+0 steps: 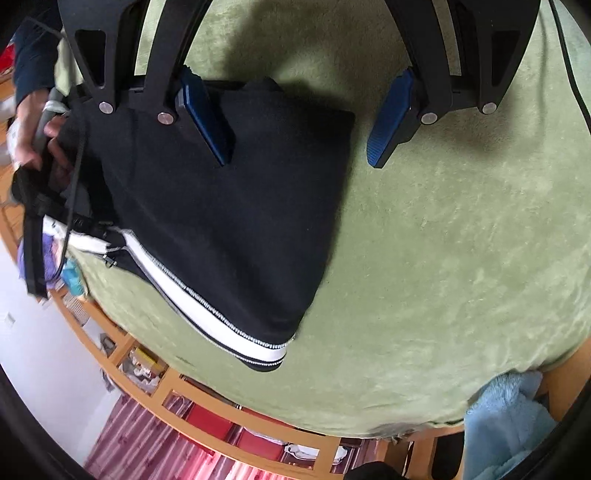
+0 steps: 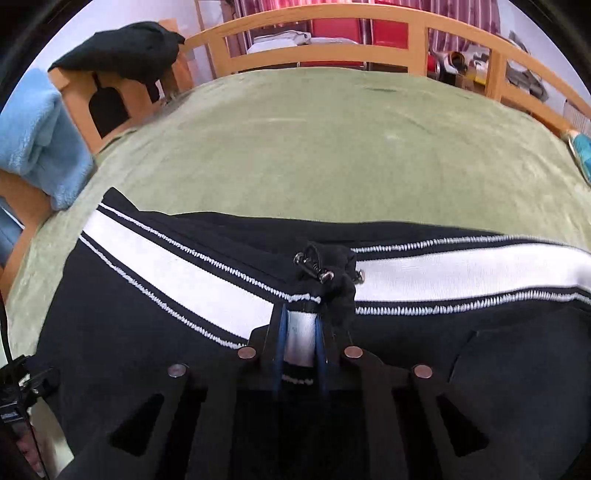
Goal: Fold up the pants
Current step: 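Grip the folded edge with the left tool while the right tool holds the drawstring area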
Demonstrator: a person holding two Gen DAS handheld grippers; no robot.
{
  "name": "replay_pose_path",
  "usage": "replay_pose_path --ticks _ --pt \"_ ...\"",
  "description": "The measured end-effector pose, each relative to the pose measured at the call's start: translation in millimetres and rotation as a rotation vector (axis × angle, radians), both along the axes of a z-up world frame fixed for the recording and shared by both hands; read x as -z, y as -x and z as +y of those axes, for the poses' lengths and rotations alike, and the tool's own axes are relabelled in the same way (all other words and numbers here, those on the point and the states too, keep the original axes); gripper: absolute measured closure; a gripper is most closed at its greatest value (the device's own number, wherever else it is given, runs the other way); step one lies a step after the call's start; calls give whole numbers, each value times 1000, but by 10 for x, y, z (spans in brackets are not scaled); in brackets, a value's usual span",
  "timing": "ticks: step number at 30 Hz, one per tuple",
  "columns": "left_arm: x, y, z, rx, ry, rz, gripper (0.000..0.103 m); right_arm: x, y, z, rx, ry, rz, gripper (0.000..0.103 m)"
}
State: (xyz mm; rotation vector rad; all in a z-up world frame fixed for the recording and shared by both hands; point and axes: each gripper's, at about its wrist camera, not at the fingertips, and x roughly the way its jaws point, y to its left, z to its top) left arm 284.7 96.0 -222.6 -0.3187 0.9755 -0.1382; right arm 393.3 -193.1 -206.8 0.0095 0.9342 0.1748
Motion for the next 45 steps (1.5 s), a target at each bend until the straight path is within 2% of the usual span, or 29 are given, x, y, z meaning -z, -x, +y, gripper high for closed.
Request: replay_pose_path --ticks 3,5,6,7,8,12,13,14,15,17,19,22,23,24,25,26,28,32,37,41,45 --pt "26 -1 72 0 81 -8 28 -63 69 -2 -6 28 -21 88" --pt "63 -13 109 -7 119 -7 30 -174 241 -50 8 37 -70 80" --pt "71 -11 116 -12 135 -9 30 -217 315 -50 19 46 -90 68" --pt "78 -8 115 -16 146 -6 30 -256 425 -61 20 34 -103 49" --pt "81 -3 104 -12 154 -5 30 -291 517 -93 7 -1 -92 43" --pt "66 6 22 -6 131 -10 30 -192 848 -153 -52 -142 -21 42" --pt "69 9 18 -13 136 -11 30 -101 864 -126 -62 -130 15 43" --pt "76 -3 29 -22 150 -10 30 -29 848 -84 -66 -106 39 52" --pt "90 -11 50 -40 169 -6 30 104 839 -65 -50 -82 61 52" --pt "93 -10 70 -67 195 -6 33 194 879 -64 -47 -92 9 64" --pt "83 -7 65 -80 191 -7 35 205 846 -75 -44 -95 8 66" --pt "66 3 22 -78 157 -21 46 128 822 -132 -17 -131 45 66" --pt "53 11 13 -76 152 -30 57 66 876 -131 -20 -116 32 65" --pt "32 16 5 -65 152 -38 61 -10 965 -152 -20 -107 0 62" --pt "9 29 1 -53 148 -48 66 -85 1081 -186 -20 -100 -42 48" --pt "-34 38 -16 -46 145 -61 72 -133 1155 -228 -13 -83 -71 43" --pt "-108 47 -31 -44 148 -77 75 -214 1350 -320 20 -43 -114 41" --pt "-372 55 -87 -48 163 -122 79 -337 1708 -707 106 -13 -137 41" --pt "-850 104 -346 -16 119 -186 81 -494 1978 -1229 259 64 -92 41" --pt "-1256 150 -670 16 40 -248 81 -798 2252 -1562 324 36 -119 41" --pt "-1614 177 -1103 58 -44 -295 82 -1044 2477 -1772 355 27 -220 41"
